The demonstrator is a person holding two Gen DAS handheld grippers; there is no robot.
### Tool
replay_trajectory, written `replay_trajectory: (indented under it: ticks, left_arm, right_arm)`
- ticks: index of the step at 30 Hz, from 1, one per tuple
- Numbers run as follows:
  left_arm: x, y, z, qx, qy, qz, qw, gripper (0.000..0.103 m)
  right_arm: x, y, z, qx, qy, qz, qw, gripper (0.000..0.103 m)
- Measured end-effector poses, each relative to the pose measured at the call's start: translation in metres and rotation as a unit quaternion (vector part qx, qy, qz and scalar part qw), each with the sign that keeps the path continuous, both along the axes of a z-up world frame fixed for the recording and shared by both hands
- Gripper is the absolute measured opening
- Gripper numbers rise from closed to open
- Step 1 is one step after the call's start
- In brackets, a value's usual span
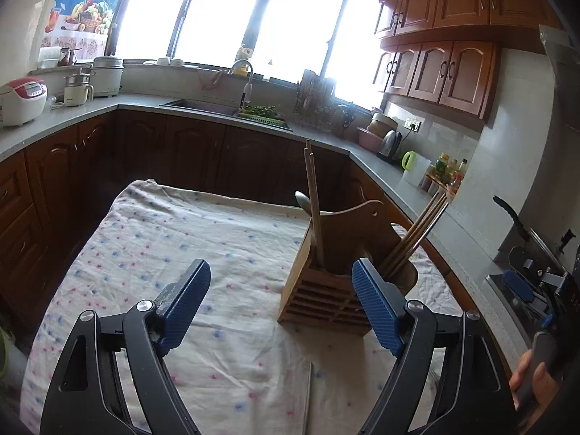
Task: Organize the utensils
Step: 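Move the left tool toward a steel chopstick while the right tool approaches another steel chopstick, then close the left tool on its steel chopstick while the right tool grasps the other steel chopstick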
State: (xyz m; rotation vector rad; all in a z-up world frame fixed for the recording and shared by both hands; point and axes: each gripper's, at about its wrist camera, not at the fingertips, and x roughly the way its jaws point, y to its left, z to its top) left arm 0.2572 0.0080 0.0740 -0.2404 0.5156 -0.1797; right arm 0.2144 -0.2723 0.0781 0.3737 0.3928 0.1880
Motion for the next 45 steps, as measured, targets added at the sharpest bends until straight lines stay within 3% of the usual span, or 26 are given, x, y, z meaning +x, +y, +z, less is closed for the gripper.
replay_trajectory:
  ticks: [16, 30, 33, 36, 41, 45]
  left_arm:
    - [-0.055, 0.000, -0.059, 0.025, 0.084, -0.023, 0.9959, 0.083]
    - [-0.045, -0.020, -0.084, 0.055, 0.137, -0.055, 0.9875, 0.083]
    - [-0.038, -0.031, -0.089, 0.075, 0.151, -0.071, 0.9832, 0.083]
    - [-0.030, -0.042, -0.094, 0.089, 0.160, -0.086, 0.9794, 0.082]
    - [-0.011, -0.057, -0.102, 0.098, 0.182, -0.111, 0.9721, 0.061]
    - [0.004, -0.067, -0.109, 0.098, 0.195, -0.129, 0.9672, 0.047]
  right_arm:
    - [-0.071, 0.001, -0.067, -0.032, 0.080, -0.018, 0.996, 0.099]
    - [-0.066, 0.019, -0.098, -0.053, 0.127, -0.004, 0.991, 0.098]
    - [-0.061, 0.018, -0.103, -0.053, 0.139, -0.005, 0.989, 0.094]
    - [-0.053, 0.017, -0.109, -0.056, 0.157, -0.005, 0.986, 0.083]
    - [-0.035, 0.020, -0.124, -0.062, 0.194, 0.006, 0.979, 0.059]
    - [-0.021, 0.024, -0.138, -0.069, 0.219, 0.012, 0.973, 0.049]
